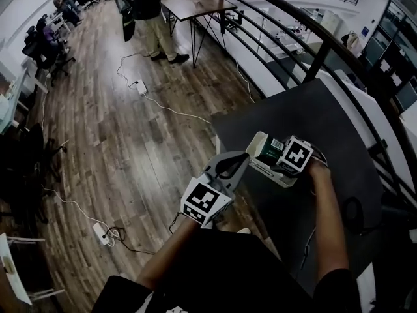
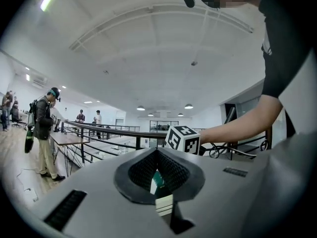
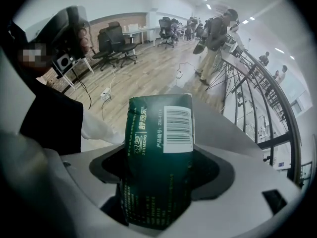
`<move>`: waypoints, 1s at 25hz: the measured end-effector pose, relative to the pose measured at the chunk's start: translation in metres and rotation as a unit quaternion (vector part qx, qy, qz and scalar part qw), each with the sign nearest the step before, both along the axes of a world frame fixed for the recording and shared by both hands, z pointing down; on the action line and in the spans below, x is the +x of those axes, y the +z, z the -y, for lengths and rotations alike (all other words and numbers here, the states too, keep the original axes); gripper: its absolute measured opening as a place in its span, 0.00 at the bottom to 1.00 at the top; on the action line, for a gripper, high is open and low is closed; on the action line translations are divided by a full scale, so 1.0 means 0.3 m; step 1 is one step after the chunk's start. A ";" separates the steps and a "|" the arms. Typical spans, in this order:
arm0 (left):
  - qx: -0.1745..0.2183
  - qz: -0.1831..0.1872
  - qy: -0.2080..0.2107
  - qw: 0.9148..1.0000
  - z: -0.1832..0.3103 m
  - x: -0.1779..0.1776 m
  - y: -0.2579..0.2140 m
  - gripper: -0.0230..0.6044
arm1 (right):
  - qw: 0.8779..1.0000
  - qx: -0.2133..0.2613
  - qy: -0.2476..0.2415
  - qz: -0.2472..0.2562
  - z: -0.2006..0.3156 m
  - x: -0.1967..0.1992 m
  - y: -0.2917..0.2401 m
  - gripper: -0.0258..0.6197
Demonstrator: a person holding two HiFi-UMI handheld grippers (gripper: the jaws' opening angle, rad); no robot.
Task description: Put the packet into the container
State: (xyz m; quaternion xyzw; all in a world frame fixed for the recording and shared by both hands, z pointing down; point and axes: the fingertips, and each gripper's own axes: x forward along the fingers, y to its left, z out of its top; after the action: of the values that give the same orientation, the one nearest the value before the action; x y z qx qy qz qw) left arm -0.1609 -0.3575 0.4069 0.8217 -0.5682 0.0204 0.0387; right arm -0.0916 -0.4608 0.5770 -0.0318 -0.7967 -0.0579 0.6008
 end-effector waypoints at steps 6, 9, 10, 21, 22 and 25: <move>-0.002 0.004 -0.042 0.999 -0.039 -0.092 0.011 0.05 | 1.000 -0.013 -0.010 -0.013 0.022 -0.085 0.051 0.63; -0.005 0.005 -0.060 0.998 -0.056 -0.140 0.022 0.05 | 1.000 -0.009 -0.001 -0.027 0.049 -0.102 0.091 0.63; -0.005 0.005 -0.064 0.998 -0.060 -0.152 0.023 0.05 | 0.999 -0.009 0.007 -0.032 0.056 -0.101 0.108 0.63; -0.014 0.008 -0.073 0.997 -0.059 -0.175 0.032 0.05 | 0.997 -0.035 0.057 -0.043 0.082 -0.099 0.182 0.63; -0.014 0.008 -0.073 0.997 -0.054 -0.173 0.031 0.05 | 0.997 -0.037 0.057 -0.044 0.086 -0.097 0.181 0.63; -0.014 0.008 -0.072 0.997 -0.039 -0.164 0.028 0.05 | 0.996 -0.042 0.056 -0.054 0.095 -0.080 0.176 0.63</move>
State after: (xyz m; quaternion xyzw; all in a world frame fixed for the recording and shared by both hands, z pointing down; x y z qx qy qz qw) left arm -0.2101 -0.3457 0.4154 0.7779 -0.6258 0.0327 0.0471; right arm -0.1155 -0.4894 0.6299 -0.0152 -0.7652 0.0115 0.6435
